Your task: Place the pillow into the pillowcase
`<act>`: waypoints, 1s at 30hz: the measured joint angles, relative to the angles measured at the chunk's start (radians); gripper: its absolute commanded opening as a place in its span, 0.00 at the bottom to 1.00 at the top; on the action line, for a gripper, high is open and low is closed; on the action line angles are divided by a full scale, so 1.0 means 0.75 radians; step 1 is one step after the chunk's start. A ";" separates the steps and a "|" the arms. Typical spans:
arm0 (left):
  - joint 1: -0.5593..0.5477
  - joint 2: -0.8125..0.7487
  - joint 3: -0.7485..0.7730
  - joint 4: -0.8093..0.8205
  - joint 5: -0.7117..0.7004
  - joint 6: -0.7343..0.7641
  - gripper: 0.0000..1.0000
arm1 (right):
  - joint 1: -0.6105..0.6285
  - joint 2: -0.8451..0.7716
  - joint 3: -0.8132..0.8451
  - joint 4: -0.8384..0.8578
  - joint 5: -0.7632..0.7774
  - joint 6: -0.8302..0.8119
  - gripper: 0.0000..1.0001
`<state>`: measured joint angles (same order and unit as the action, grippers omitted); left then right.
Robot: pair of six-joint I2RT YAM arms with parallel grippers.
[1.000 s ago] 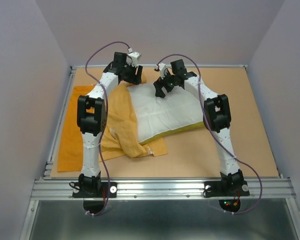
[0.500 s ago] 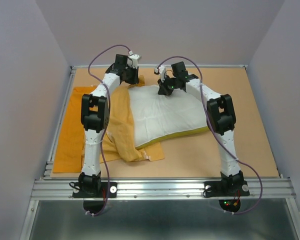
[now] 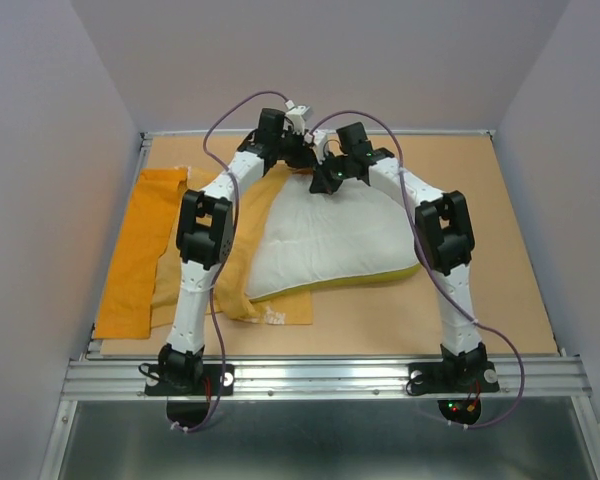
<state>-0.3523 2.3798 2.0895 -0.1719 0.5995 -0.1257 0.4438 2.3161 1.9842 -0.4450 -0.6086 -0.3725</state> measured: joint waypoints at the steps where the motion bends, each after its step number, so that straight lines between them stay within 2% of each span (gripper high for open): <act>1: -0.015 0.005 0.001 0.041 0.015 -0.038 0.00 | -0.009 -0.030 -0.021 -0.005 0.002 0.014 0.01; 4: -0.048 0.033 0.019 0.135 0.029 -0.145 0.00 | -0.013 -0.108 -0.093 0.002 0.015 0.023 0.01; 5: -0.064 0.057 0.041 0.176 0.033 -0.199 0.06 | -0.012 -0.141 -0.126 0.011 0.019 0.028 0.01; 6: -0.074 0.078 0.063 0.196 0.035 -0.229 0.21 | -0.011 -0.164 -0.149 0.014 0.022 0.031 0.01; 7: -0.080 0.105 0.097 0.209 0.039 -0.254 0.55 | -0.011 -0.196 -0.183 0.015 0.036 0.042 0.00; 8: -0.091 0.155 0.150 0.241 0.043 -0.289 0.73 | -0.012 -0.214 -0.199 0.019 0.043 0.049 0.01; 10: -0.087 0.202 0.186 0.273 0.036 -0.298 0.99 | -0.020 -0.236 -0.238 0.049 0.069 0.074 0.00; 13: -0.072 0.227 0.199 0.281 0.028 -0.275 0.99 | -0.044 -0.235 -0.267 0.091 0.118 0.122 0.01; 14: -0.063 0.227 0.201 0.282 0.027 -0.268 0.99 | -0.051 -0.230 -0.267 0.095 0.131 0.137 0.09; 15: -0.041 0.224 0.208 0.282 0.026 -0.242 0.99 | -0.062 -0.224 -0.267 0.100 0.143 0.156 0.27; 16: -0.018 0.218 0.212 0.281 0.022 -0.221 0.99 | -0.072 -0.217 -0.267 0.107 0.154 0.165 0.65; 18: 0.060 0.184 0.212 0.245 0.012 -0.164 0.99 | -0.095 -0.211 -0.267 0.115 0.175 0.194 0.96; 19: 0.101 0.157 0.212 0.202 0.003 -0.120 0.99 | -0.102 -0.211 -0.267 0.124 0.173 0.210 1.00; 23: 0.277 -0.048 0.151 -0.009 -0.070 0.056 0.99 | -0.125 -0.241 -0.268 0.116 0.148 0.246 1.00; 25: 0.388 -0.317 -0.035 -0.128 -0.109 0.154 0.99 | -0.117 -0.296 -0.277 0.098 0.132 0.252 1.00; 30: 0.610 -1.027 -0.656 -0.168 -0.093 0.247 0.99 | 0.039 -0.594 -0.486 0.063 0.164 0.195 1.00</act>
<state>0.1055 1.6093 1.5974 -0.2977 0.5301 0.0593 0.4728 1.8706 1.6199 -0.3981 -0.4858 -0.2260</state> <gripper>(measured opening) 0.986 0.998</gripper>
